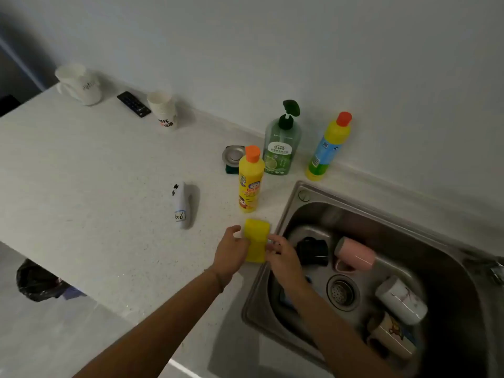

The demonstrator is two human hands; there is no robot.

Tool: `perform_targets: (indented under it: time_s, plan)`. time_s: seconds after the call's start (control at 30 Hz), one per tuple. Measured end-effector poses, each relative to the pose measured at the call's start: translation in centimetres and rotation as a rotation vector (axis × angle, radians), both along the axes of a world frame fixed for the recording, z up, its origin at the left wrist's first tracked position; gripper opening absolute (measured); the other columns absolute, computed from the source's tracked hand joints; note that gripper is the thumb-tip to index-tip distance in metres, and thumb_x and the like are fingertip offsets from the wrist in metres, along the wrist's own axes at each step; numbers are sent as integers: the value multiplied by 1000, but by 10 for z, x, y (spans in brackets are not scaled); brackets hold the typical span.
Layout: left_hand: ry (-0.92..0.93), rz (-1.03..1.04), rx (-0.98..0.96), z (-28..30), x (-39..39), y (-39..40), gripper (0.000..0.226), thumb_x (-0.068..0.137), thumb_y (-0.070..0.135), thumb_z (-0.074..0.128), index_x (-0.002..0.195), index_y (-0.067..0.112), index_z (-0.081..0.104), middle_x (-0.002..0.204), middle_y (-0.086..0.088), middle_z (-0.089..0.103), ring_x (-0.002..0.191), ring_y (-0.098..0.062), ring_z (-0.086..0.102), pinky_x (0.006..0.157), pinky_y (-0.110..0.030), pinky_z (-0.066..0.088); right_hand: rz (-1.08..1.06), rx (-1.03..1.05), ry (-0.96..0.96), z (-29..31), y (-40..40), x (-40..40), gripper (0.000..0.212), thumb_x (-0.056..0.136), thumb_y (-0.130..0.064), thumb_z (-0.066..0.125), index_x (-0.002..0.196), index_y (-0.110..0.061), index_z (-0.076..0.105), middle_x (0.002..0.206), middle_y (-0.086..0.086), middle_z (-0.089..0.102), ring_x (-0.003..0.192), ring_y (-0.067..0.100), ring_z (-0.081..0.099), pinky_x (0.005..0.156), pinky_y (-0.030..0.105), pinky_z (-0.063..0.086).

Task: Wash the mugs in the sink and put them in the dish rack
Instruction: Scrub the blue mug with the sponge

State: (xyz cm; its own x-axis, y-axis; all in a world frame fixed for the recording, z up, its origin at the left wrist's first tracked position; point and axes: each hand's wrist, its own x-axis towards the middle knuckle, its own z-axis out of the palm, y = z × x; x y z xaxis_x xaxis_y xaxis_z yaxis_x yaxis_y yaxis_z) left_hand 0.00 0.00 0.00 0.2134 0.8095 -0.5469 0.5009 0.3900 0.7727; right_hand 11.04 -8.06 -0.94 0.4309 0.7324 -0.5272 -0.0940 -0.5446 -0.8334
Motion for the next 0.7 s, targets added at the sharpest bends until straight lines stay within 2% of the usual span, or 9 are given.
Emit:
perform_targets:
  time_s: [0.07, 0.17, 0.23, 0.33, 0.4, 0.47, 0.53, 0.63, 0.7]
  plan:
    - [21, -8, 2, 1, 3, 1, 41, 101, 15, 55, 142, 10, 54, 127, -14, 60, 115, -32, 59, 93, -42, 52, -24, 0, 15, -1, 0, 3, 46, 92, 8, 54, 117, -30, 57, 119, 4, 65, 108, 21, 64, 92, 40, 57]
    - [30, -53, -11, -4, 6, -2, 17, 101, 18, 59, 108, 7, 70, 101, -13, 67, 92, -28, 62, 79, -40, 53, -66, -3, 116, 0, -5, 9, 43, 91, 8, 54, 109, -31, 61, 111, 4, 69, 105, 22, 67, 92, 42, 58]
    - [49, -65, -16, -4, 10, -6, 18, 101, 25, 62, 102, 7, 66, 96, -10, 64, 89, -26, 60, 75, -35, 48, -68, -15, 161, -2, -9, 15, 39, 92, 7, 55, 116, -22, 64, 111, 7, 70, 103, 22, 68, 91, 41, 59]
    - [39, -55, -24, -1, 21, -13, 16, 101, 25, 62, 104, 9, 60, 99, -10, 62, 92, -26, 59, 79, -37, 50, -34, -13, 151, 3, -17, 25, 37, 92, 6, 56, 119, -18, 66, 112, 10, 71, 103, 25, 70, 89, 40, 60]
    - [-39, -27, -45, 5, 31, -17, 13, 101, 20, 62, 111, 13, 58, 109, -10, 65, 99, -28, 63, 87, -42, 55, 11, 25, 63, 16, -19, 39, 36, 91, 7, 56, 112, -21, 66, 109, 9, 71, 101, 24, 68, 81, 30, 59]
    - [-184, 18, -88, 11, 43, -17, 22, 101, 14, 63, 122, 14, 59, 118, -14, 68, 105, -33, 67, 92, -52, 58, 69, 55, -96, 36, -15, 60, 37, 90, 6, 57, 108, -26, 66, 104, 2, 69, 99, 20, 66, 74, 21, 53]
    - [-327, 78, -153, 26, 61, -13, 25, 102, 7, 59, 127, 12, 60, 112, -13, 70, 99, -31, 70, 83, -48, 62, 113, 86, -234, 61, -4, 86, 39, 88, 5, 57, 105, -29, 67, 100, -4, 70, 96, 14, 65, 75, 20, 50]
    - [-578, 200, -311, 55, 91, -2, 18, 103, 5, 53, 113, 15, 64, 101, -7, 72, 88, -24, 70, 62, -35, 62, 171, 164, -412, 102, 25, 123, 35, 90, 2, 57, 104, -27, 70, 99, -8, 72, 93, 0, 65, 82, 13, 50]
    - [-696, 271, -381, 76, 111, 9, 14, 104, 10, 55, 113, 14, 64, 102, -5, 71, 89, -25, 70, 66, -39, 63, 196, 220, -505, 132, 49, 142, 28, 91, -4, 60, 101, -27, 73, 96, -11, 73, 91, -2, 66, 80, 9, 48]
